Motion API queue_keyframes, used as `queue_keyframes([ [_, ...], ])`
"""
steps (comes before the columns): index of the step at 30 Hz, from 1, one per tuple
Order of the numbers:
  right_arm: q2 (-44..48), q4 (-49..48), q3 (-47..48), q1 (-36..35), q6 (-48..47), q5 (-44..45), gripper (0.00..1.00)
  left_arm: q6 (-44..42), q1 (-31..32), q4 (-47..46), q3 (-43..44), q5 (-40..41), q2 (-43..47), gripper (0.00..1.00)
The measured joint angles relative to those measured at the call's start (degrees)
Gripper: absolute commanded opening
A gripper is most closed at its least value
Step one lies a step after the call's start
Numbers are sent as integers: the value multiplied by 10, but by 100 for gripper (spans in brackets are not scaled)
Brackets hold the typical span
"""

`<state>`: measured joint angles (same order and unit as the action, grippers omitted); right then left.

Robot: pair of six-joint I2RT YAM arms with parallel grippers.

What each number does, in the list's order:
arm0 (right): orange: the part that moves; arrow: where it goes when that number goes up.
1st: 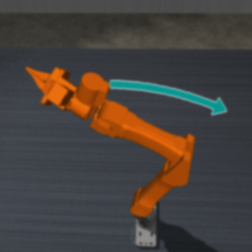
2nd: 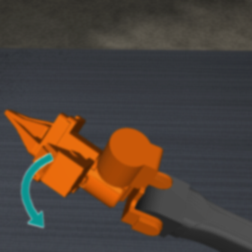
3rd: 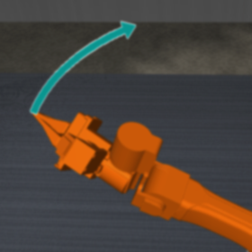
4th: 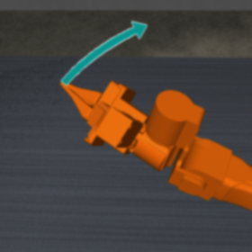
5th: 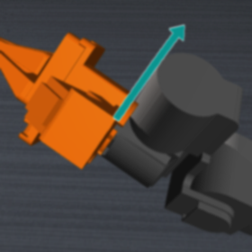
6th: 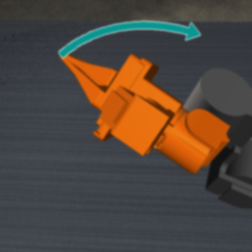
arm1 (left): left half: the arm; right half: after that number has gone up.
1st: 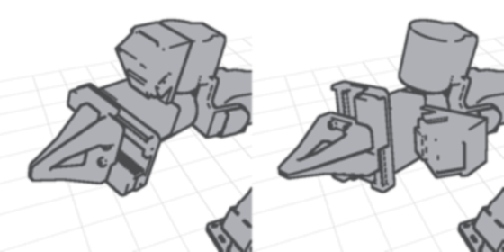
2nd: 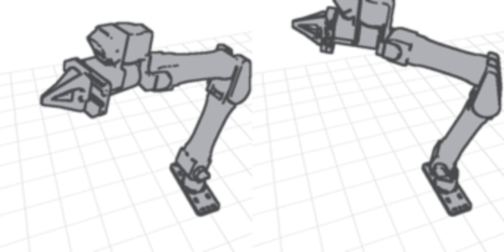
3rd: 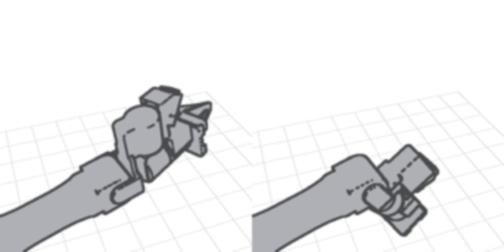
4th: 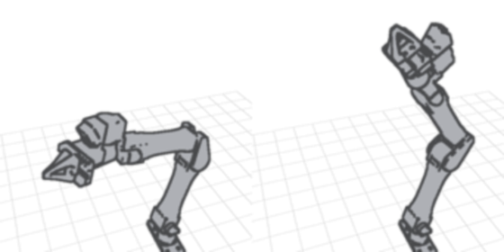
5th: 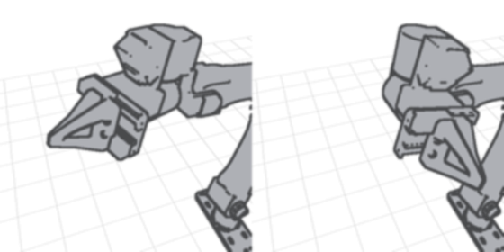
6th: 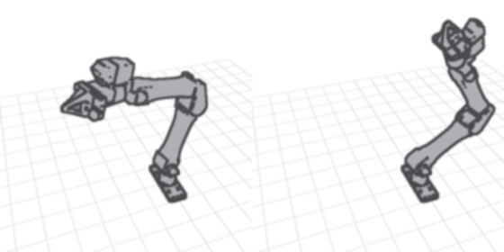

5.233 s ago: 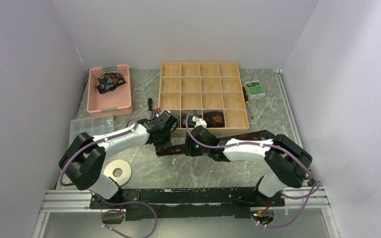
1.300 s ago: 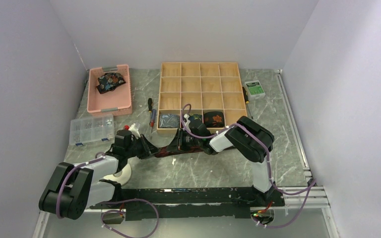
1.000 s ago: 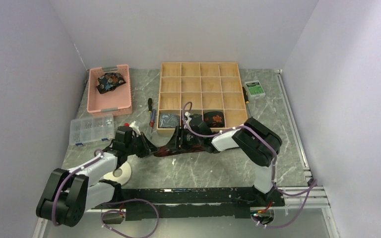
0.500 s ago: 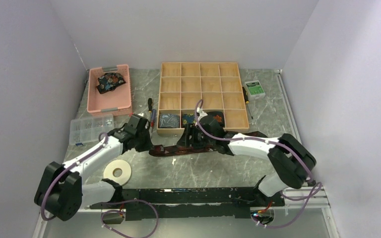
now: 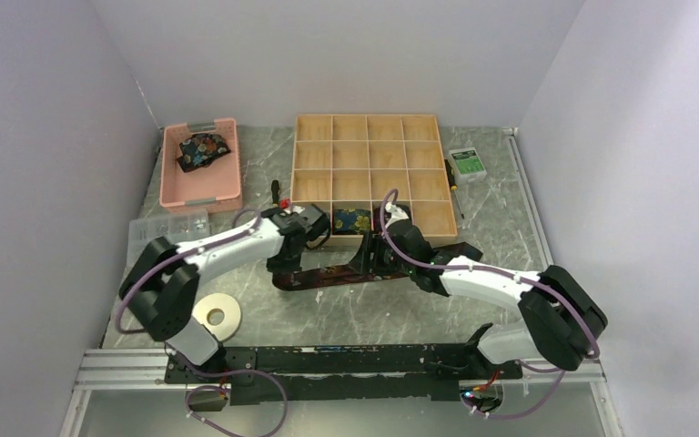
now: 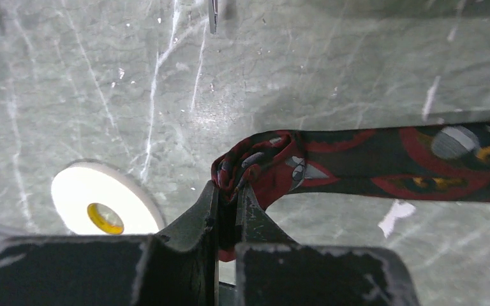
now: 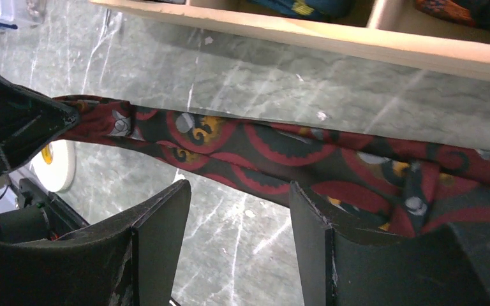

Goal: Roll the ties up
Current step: Roll the tie at the center of the board.

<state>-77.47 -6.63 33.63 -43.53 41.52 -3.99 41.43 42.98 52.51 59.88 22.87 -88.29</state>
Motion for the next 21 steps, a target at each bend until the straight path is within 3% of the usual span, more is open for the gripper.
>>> queue_keyframes([
  [9,64,11,-39,22,0,25,62,47,79,117,98,104,-155,3],
  [21,67,16,-73,33,0,36,62,63,134,177,202,130,-247,4],
])
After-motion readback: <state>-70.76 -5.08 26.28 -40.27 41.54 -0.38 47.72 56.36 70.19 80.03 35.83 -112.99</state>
